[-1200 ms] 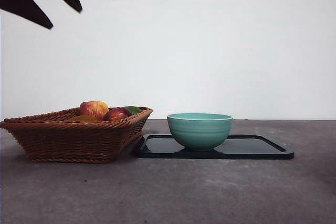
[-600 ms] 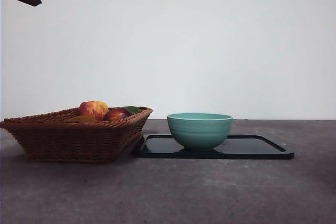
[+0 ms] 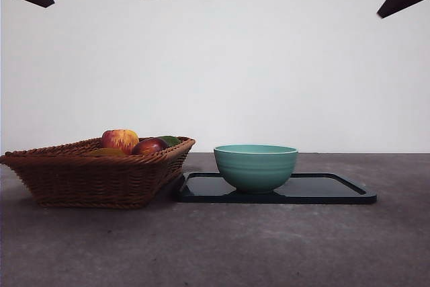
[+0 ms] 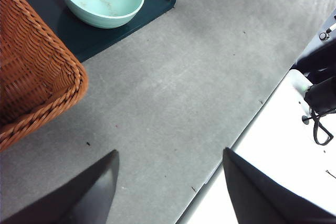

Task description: Pick up the wifruite, put it on the bowl, pick up the plate, put it on desk

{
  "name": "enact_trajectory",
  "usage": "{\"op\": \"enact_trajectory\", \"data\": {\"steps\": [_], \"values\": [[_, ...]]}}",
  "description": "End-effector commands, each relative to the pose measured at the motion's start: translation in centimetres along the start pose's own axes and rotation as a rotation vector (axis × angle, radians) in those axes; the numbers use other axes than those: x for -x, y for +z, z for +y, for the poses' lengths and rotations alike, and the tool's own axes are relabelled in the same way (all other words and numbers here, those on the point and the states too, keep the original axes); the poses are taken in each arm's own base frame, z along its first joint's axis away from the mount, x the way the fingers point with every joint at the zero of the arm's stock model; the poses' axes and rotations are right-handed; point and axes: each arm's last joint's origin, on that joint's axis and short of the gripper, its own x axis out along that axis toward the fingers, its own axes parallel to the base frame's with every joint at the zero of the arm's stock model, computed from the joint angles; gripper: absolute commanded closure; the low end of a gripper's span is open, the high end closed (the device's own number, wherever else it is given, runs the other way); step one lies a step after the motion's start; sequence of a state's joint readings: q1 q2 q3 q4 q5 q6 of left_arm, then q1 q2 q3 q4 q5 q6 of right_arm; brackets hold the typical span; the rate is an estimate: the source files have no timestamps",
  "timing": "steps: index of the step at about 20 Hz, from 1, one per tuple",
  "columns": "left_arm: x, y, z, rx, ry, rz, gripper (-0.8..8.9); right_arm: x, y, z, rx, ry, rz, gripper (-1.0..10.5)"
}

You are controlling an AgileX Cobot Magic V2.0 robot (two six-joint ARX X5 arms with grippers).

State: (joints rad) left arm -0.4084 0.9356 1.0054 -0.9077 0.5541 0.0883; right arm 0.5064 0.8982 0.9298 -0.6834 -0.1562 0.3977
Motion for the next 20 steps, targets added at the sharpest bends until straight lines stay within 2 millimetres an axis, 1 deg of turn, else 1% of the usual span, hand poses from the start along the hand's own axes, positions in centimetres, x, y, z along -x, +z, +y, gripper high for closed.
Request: {"op": "enact_trajectory", "data": {"steps": [1, 2, 5, 7, 9, 11, 14, 18, 20], "values": [[0.1, 0.3, -0.1, -0.024, -0.009, -0.013, 5.03, -1.6, 2.4, -0.1, 0.001, -0.036, 0.011, 6.7], [0.1, 0.3, -0.1, -0.024, -0.009, -0.013, 5.03, -2.7, 3.6, -0.3, 0.004, -0.058, 0.027, 6.7], [0.1, 0.3, -0.1, -0.024, -0.009, -0.013, 5.03, -6.1, 6.2, -1.2, 0.012, -0.106, 0.085, 6.7], [0.1, 0.3, -0.1, -0.023, -0.009, -0.013, 5.03, -8.6, 7.4, -1.8, 0.016, -0.126, 0.125, 6.7], [0.1, 0.3, -0.1, -0.024, -0.009, -0.013, 5.03, -11.3, 8.1, -2.5, 0.016, -0.142, 0.159, 6.7], [0.1, 0.3, -0.1, -0.024, -0.009, -0.013, 5.03, -13.8, 8.3, -3.2, 0.023, -0.147, 0.184, 6.7], [0.1, 0.3, -0.1, -0.024, -0.009, -0.013, 5.03, -17.2, 7.9, -4.2, 0.025, -0.149, 0.202, 6.7], [0.1, 0.3, -0.1, -0.023, -0.009, -0.012, 5.03, -20.8, 6.9, -5.5, 0.017, -0.158, 0.235, 6.7], [0.1, 0.3, -0.1, -0.023, -0.009, -0.012, 5.03, -22.0, 6.5, -5.9, 0.015, -0.16, 0.242, 6.7]]}}
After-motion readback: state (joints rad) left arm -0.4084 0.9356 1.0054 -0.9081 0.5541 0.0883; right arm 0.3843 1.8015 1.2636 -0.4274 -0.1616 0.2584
